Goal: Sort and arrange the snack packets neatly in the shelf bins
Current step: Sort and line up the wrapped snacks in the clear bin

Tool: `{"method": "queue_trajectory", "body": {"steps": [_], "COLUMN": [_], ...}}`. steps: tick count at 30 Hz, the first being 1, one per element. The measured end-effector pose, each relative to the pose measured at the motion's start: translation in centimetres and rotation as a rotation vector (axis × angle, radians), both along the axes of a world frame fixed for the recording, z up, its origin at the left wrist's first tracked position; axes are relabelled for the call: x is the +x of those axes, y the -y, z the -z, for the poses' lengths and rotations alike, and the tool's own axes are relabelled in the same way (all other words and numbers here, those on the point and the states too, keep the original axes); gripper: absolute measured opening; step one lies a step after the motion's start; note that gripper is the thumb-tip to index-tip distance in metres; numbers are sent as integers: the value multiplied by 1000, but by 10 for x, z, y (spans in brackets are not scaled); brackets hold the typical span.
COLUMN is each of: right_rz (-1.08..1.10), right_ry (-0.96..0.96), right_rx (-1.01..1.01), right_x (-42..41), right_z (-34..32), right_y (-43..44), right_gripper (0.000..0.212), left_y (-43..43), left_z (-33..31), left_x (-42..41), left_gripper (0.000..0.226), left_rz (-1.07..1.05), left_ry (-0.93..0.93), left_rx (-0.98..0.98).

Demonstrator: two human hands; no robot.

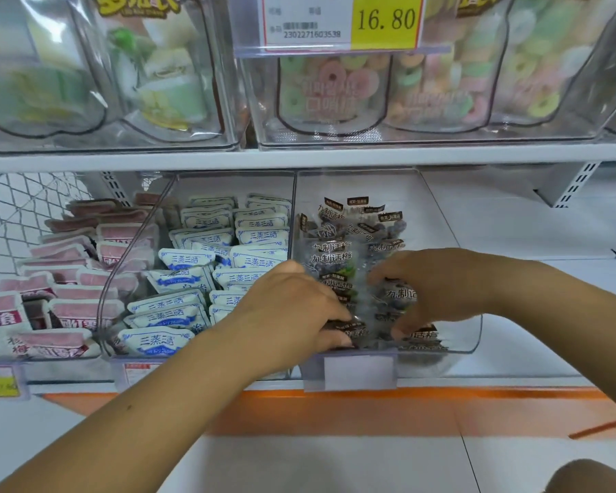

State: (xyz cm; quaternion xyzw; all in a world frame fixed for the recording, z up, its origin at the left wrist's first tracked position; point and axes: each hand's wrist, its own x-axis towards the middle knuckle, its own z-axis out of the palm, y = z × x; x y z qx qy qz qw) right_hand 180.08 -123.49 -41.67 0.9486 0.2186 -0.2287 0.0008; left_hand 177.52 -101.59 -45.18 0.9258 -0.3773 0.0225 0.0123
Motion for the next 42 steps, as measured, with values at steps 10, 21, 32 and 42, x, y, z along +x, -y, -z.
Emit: {"method": "queue_trajectory", "body": {"steps": [10,21,32,42], "right_rz": [14,223,-30,325], "right_ry": [-45,482,410,139], "right_rx": [74,157,221,688], "right_x": [16,79,113,57], "right_z": [-26,16,22,-24], "right_y": [-8,-36,-41,-15], "right_gripper": [31,25,20,20], "left_y": [-10,-33,-36,-15], "left_z": [-17,-2,4,-18], "left_x": [5,43,50,54], "left_gripper": [36,42,39,76], "left_rz": [-56,-401,-395,-390], "left_ry": [-135,9,-50,-68], "left_rx": [-292,-519,-643,-616]}}
